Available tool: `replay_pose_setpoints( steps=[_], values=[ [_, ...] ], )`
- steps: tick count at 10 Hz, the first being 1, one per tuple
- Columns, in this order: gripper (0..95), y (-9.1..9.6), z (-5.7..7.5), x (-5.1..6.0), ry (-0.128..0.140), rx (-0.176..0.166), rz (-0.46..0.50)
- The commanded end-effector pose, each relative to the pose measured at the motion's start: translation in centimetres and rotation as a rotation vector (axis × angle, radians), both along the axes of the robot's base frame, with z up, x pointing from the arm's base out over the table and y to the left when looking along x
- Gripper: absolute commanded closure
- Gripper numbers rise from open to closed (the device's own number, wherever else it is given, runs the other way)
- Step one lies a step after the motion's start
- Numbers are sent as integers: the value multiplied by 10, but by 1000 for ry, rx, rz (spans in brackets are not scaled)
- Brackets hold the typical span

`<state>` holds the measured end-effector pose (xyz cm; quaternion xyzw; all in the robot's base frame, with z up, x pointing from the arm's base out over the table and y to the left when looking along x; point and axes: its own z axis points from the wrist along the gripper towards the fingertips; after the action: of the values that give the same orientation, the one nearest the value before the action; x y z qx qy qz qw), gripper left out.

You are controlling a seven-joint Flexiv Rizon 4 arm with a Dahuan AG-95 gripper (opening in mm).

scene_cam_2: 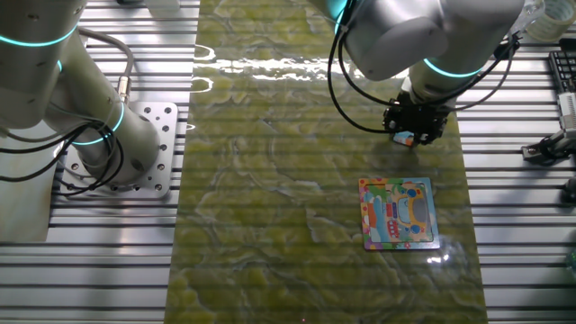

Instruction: Assemble one piece of a puzzle

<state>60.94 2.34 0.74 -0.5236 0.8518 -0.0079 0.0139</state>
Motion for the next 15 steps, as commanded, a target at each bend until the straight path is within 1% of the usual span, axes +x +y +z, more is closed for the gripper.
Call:
replay_pose_setpoints(
  steps=[1, 4, 6, 8, 9, 10, 12, 15],
  values=[
    [950, -1, 1, -1, -8, 3, -3],
    [950, -1, 5, -3, -8, 0, 17],
    [950, -3, 17, -9, -8, -7, 23],
    [950, -7, 22, -16, -9, -10, 29],
    [950, -12, 26, -25, -14, -14, 12],
    [950, -18, 30, -30, -19, -14, 2],
    [950, -27, 34, -33, -20, -13, 6],
    [950, -55, 45, -35, -16, -13, 21]
  ],
)
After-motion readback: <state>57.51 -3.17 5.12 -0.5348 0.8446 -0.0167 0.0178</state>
